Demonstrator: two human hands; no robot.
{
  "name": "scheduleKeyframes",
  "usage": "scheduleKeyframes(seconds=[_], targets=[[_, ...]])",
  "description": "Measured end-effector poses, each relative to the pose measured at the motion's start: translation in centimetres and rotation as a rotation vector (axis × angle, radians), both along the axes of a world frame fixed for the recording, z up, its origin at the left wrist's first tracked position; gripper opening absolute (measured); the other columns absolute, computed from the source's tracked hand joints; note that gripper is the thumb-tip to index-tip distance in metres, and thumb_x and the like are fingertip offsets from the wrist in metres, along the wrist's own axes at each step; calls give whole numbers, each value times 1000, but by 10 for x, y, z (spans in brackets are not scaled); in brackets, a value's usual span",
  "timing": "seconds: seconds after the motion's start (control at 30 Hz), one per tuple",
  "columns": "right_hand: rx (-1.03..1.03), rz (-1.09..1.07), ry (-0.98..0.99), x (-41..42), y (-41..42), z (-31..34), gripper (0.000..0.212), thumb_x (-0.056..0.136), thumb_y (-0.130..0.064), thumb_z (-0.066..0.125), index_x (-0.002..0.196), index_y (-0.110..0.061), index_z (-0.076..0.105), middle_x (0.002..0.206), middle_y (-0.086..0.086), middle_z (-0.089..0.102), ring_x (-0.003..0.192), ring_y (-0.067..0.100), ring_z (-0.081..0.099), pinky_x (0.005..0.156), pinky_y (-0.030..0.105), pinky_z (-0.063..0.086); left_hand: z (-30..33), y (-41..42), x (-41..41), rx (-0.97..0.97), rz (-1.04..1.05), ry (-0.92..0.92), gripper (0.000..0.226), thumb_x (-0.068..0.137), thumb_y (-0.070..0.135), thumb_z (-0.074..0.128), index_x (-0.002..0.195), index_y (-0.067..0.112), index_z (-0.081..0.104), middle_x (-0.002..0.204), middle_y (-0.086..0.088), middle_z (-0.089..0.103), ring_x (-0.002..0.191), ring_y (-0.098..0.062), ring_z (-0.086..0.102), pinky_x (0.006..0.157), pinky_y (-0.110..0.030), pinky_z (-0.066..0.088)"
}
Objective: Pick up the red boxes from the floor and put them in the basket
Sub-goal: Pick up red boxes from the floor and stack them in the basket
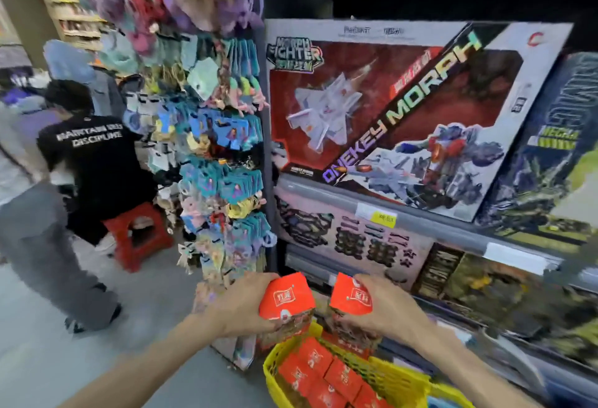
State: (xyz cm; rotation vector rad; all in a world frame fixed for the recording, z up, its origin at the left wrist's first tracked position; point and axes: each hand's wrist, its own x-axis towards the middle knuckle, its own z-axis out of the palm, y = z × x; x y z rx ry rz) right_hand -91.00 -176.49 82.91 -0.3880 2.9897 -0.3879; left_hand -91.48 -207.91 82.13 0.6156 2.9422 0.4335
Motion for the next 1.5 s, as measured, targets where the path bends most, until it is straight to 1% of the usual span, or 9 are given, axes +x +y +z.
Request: scheduleKeyframes(seconds=[0.2,0.3,0.4,0.53,0.7,0.87,1.13,1.23,1.5], targets=[[25,-228,-58,-17,2,-66,101,63,-90,49,144,-31,35,145,-5,47,130,16,46,105,31,38,-94,19,-99,-20,-222,-87,88,72,72,61,141,24,35,129,0,54,115,-19,51,97,-35,42],[32,-298,-65,-22,-4,-106,104,61,-96,39,145,-35,31,146,-7,44,134,15,40,109,30,34,-148,25,-134,-21,-299,-126,88,67,81,55,137,30,36,125,4,52,114,-18,52,94,-39,46],[41,-399,-120,-25,-9,-145,119,50,-103,20,146,-34,28,147,-6,41,134,16,40,108,33,36,-199,33,-159,-4,-404,-143,81,69,76,60,133,31,38,127,5,51,116,-17,49,96,-30,42],[70,-488,-153,-25,-13,-198,128,46,-105,7,144,-28,37,140,1,50,131,23,46,108,37,37,-270,39,-181,25,-468,-216,90,67,85,57,136,31,36,128,8,48,119,-14,48,99,-34,44],[39,-537,-229,-23,-17,-242,111,56,-103,26,145,-36,28,141,-10,44,132,14,41,110,32,32,-333,50,-187,49,-497,-236,99,66,93,51,143,34,31,132,13,48,123,-9,45,105,-29,37],[93,-577,-356,-26,-20,-272,107,63,-96,39,150,-36,19,151,-5,35,139,19,34,112,35,25,-376,62,-204,-12,-611,-289,95,73,72,61,148,24,26,142,3,41,133,-15,35,111,-29,29],[52,-574,-378,-29,-15,-306,107,63,-98,38,148,-36,21,148,-7,38,140,20,32,116,39,24,-404,85,-220,-72,-740,-320,102,72,75,46,154,23,16,157,-1,28,143,-16,23,120,-32,16],[36,-562,-350,-34,-11,-318,105,63,-98,38,147,-35,23,141,-12,42,135,16,35,116,36,25,-403,83,-226,-45,-764,-325,96,74,67,57,153,28,17,151,4,32,138,-13,28,117,-30,21],[55,-479,-331,-58,-4,-354,90,73,-59,71,146,-29,27,137,-6,43,130,18,34,113,33,28,-400,80,-230,-26,-809,-293,94,78,54,66,152,27,15,147,6,31,134,-10,29,114,-26,24]])
